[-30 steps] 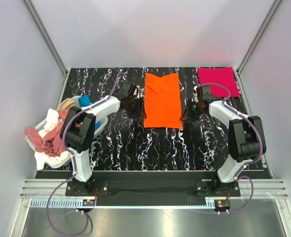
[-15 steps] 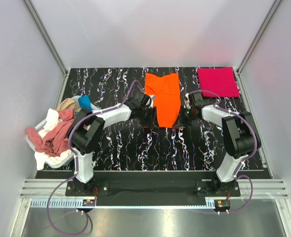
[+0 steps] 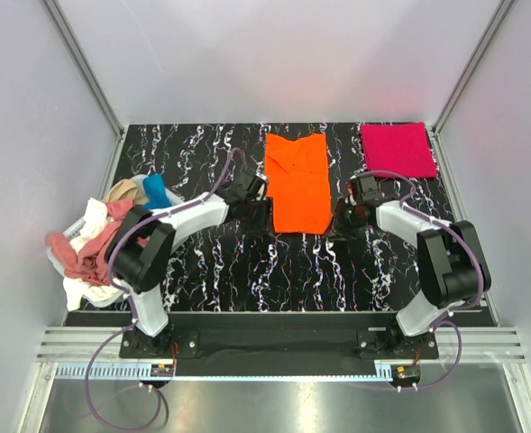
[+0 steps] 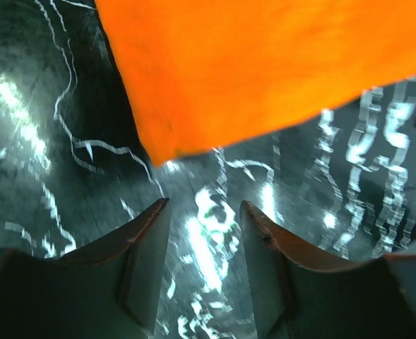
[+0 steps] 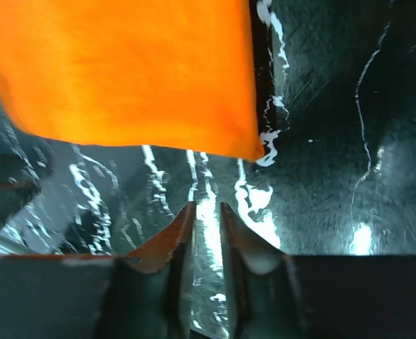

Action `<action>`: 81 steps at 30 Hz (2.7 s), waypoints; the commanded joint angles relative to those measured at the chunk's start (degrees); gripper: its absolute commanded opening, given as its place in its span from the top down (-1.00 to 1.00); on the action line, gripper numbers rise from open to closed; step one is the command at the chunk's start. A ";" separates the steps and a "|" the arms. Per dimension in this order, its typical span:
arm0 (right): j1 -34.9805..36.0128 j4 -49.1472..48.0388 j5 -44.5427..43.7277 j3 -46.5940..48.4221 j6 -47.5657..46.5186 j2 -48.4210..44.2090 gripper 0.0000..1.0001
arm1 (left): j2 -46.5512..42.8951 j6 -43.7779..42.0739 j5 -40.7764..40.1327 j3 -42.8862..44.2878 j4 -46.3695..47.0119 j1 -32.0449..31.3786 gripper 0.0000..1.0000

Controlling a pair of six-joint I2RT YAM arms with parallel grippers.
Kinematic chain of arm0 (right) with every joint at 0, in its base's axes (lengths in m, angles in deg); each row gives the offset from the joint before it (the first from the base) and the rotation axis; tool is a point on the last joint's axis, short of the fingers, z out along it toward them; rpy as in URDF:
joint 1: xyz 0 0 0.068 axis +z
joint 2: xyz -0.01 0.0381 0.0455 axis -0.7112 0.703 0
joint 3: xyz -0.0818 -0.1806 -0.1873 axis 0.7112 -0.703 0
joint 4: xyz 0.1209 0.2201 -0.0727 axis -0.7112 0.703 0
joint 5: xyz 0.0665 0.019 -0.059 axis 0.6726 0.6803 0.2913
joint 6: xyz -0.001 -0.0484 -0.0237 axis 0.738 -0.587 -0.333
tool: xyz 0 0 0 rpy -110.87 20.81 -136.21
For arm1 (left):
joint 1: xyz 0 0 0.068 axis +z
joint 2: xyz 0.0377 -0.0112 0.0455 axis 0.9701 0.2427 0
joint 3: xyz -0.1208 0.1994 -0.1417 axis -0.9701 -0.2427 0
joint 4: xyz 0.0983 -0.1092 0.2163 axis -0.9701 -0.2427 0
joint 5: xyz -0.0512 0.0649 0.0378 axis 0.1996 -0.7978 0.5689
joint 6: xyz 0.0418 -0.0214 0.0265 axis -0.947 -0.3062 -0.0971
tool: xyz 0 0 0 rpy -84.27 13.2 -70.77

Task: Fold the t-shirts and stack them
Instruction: Fold the tshirt

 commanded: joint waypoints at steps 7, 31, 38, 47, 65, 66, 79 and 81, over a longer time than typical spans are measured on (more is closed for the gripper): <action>-0.57 -0.51 -6.92 3.03 8.05 1.71 0.16 | -1.24 6.24 6.24 -3.90 6.48 5.58 -0.11; -1.62 -7.46 -9.65 -0.39 7.53 7.44 1.00 | 6.94 8.09 2.91 -1.97 7.20 5.67 1.00; -1.62 -4.48 -10.35 -2.41 4.98 2.51 1.00 | 1.76 5.98 -3.76 -4.52 3.77 5.41 1.00; -1.62 0.27 -7.98 -8.64 4.10 -7.93 0.86 | -5.97 5.45 -6.50 -10.05 0.69 2.34 1.00; -1.01 7.21 -4.99 -14.55 6.21 -27.27 1.00 | -21.35 10.46 -3.15 -14.55 -0.09 -4.61 1.00; -1.01 8.26 -5.17 -13.93 6.12 -27.98 1.00 | -21.88 10.37 -3.59 -13.76 -1.49 -4.61 1.00; -1.53 14.52 -9.39 8.54 -2.57 -21.68 0.98 | -16.19 4.23 -7.30 7.59 -11.08 1.17 1.00; -1.97 14.52 -8.69 11.90 -3.89 -16.85 0.97 | -13.02 3.43 -6.85 12.16 -11.17 2.50 1.00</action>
